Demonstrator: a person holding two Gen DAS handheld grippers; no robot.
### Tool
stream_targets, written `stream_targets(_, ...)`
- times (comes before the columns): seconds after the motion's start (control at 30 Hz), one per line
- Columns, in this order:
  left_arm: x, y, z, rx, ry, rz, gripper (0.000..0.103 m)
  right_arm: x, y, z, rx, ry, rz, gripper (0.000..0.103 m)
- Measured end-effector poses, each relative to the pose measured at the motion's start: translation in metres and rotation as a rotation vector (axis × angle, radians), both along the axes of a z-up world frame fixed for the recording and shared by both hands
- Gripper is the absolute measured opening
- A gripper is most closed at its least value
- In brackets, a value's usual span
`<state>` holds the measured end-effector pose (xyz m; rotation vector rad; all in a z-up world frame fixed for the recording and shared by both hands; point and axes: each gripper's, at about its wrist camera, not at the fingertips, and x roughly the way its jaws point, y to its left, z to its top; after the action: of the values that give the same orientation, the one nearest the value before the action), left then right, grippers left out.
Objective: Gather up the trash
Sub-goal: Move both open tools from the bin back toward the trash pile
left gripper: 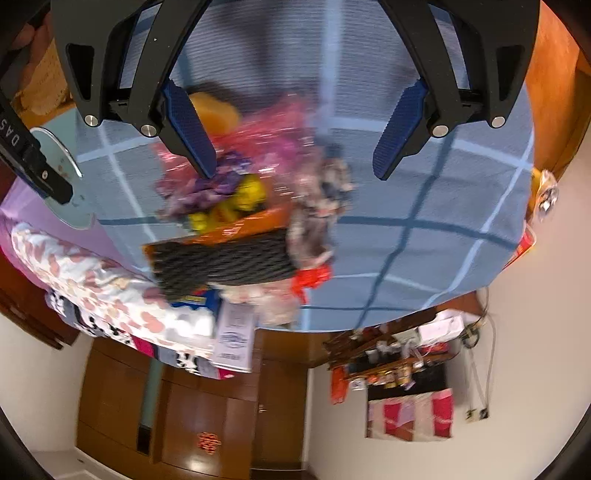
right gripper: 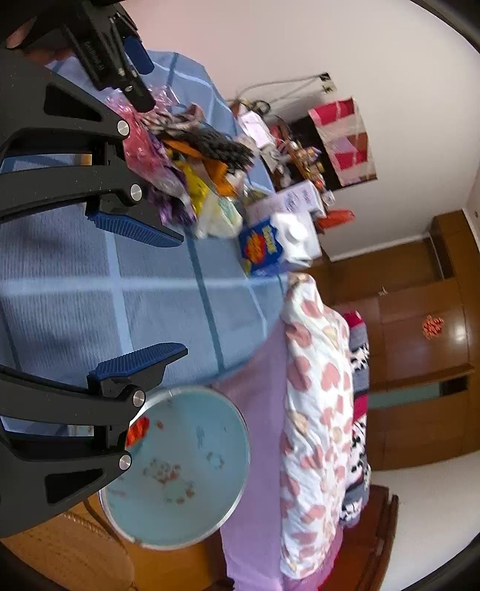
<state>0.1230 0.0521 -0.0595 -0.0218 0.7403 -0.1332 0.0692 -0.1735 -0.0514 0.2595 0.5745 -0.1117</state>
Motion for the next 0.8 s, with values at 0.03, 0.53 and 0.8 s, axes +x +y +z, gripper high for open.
stream_targets(0.03,-0.001,0.006,0.0,-0.01,0.0,0.006,0.085,0.002,0.004,-0.002,0.004,0.007,0.014,0.054)
stream_targets(0.53,0.0,0.053,0.002,-0.001,-0.012,0.087,0.085,0.04,0.074,-0.004,0.189,0.098,0.285,0.054)
stream_targets(0.8,-0.003,0.075,0.009,-0.008,-0.038,0.111,0.085,0.03,0.07,-0.013,0.133,0.108,0.3,0.054)
